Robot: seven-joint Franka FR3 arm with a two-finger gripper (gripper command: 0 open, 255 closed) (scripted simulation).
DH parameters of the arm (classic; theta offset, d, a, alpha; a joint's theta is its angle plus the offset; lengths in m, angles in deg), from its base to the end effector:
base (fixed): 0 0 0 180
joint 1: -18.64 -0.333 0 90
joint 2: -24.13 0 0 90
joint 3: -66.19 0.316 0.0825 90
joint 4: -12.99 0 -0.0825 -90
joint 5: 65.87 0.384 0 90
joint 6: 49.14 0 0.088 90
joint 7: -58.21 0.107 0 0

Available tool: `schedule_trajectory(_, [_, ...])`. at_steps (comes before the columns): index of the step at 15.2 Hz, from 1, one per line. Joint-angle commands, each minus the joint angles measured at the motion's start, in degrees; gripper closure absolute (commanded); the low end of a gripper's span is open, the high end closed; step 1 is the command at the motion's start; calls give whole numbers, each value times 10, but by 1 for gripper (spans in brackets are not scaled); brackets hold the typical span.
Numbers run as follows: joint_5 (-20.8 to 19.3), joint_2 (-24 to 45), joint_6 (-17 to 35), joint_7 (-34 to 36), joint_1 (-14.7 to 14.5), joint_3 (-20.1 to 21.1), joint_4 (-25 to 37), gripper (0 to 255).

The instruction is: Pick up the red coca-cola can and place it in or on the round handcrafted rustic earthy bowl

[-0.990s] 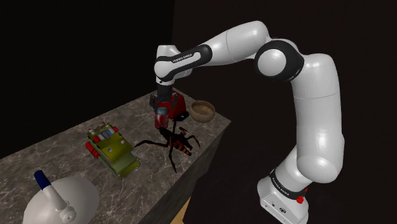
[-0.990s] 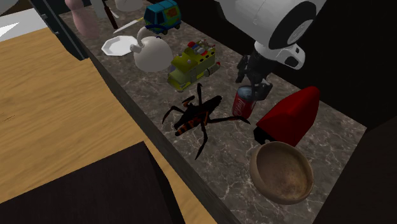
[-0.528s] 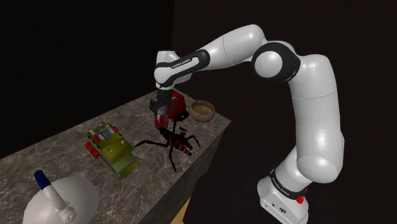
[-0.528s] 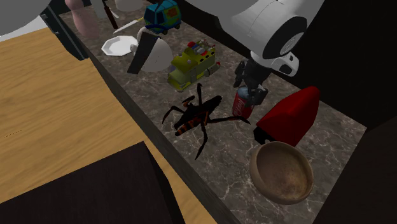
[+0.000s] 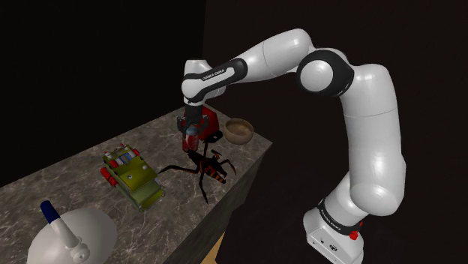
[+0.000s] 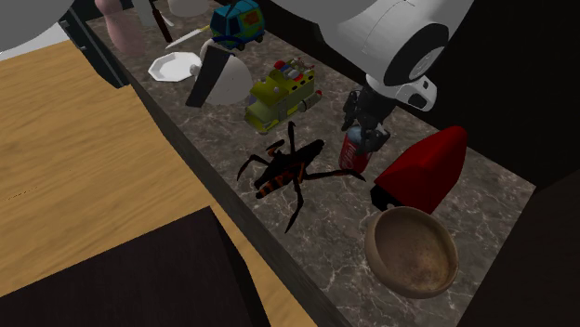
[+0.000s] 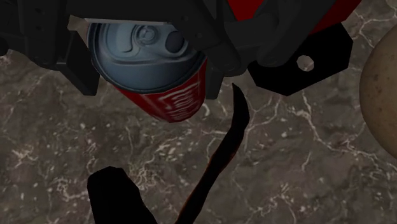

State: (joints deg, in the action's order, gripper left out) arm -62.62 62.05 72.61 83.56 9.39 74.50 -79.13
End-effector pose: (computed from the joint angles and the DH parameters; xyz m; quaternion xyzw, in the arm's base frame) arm 0.6497 0.1960 0.2333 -0.9906 0.0960 0.0895 0.0383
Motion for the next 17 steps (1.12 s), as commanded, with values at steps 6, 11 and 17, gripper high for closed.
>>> schedule_trajectory(6, [0,1,0,0,0,0,0,255])
schedule_trajectory(11, [1,-18,-20,1,1,1,2,255])
schedule_trajectory(17, [3,-43,-54,4,3,3,11,255])
